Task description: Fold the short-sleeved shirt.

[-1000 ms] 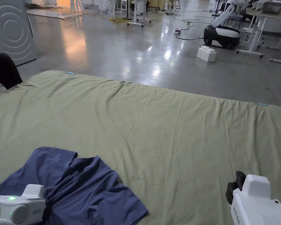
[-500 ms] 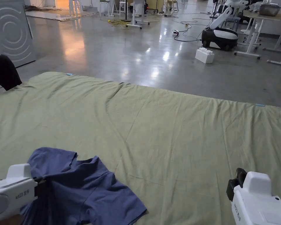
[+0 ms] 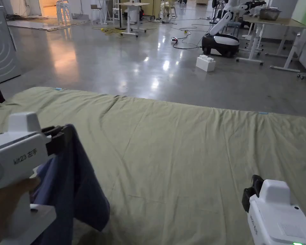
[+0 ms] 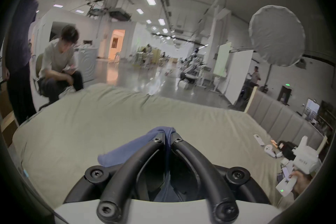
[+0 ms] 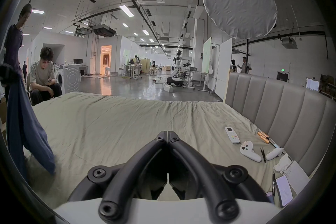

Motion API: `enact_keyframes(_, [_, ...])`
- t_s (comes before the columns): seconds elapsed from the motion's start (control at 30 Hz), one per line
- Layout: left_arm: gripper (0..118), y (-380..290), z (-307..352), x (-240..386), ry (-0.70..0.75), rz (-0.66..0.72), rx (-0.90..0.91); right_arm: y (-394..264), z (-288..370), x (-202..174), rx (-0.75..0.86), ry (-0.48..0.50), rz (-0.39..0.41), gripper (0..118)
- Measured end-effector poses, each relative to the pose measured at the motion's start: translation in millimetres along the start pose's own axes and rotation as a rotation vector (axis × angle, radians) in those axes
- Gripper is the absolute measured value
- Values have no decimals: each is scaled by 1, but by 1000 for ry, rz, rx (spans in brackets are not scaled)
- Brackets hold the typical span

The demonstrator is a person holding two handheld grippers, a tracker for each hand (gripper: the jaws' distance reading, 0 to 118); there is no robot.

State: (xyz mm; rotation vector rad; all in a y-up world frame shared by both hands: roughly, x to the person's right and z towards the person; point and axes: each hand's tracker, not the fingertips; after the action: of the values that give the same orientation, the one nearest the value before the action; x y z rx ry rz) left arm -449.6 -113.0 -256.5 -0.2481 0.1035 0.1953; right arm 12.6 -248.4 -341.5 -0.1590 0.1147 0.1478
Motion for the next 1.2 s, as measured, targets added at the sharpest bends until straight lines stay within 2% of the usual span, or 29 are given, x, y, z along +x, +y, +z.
enact_keyframes(0.3, [5,24,-32,113,-204,-51,28,2,14,39,19,-64,-22,0])
enact_keyframes(0.6, [5,-29,-89,225,-381,-35,-98,-7,29,83,5,-152,-52,0])
enact_keyframes(0.8, [5,-103,-120,259,-382,-38,-295,-18,35,97,-20,-186,-58,0])
enact_keyframes(1.0, [7,-164,-130,258,-324,-23,-430,-32,36,98,-55,-187,-62,0])
enact_keyframes(1.03, [11,-171,-130,256,-312,-24,-441,-33,36,97,-60,-185,-64,0])
enact_keyframes(1.13, [42,-179,-128,246,-283,-21,-486,-34,35,93,-70,-175,-61,0])
enact_keyframes(1.2, [46,-176,-122,237,-257,-18,-485,-34,34,90,-75,-162,-58,0])
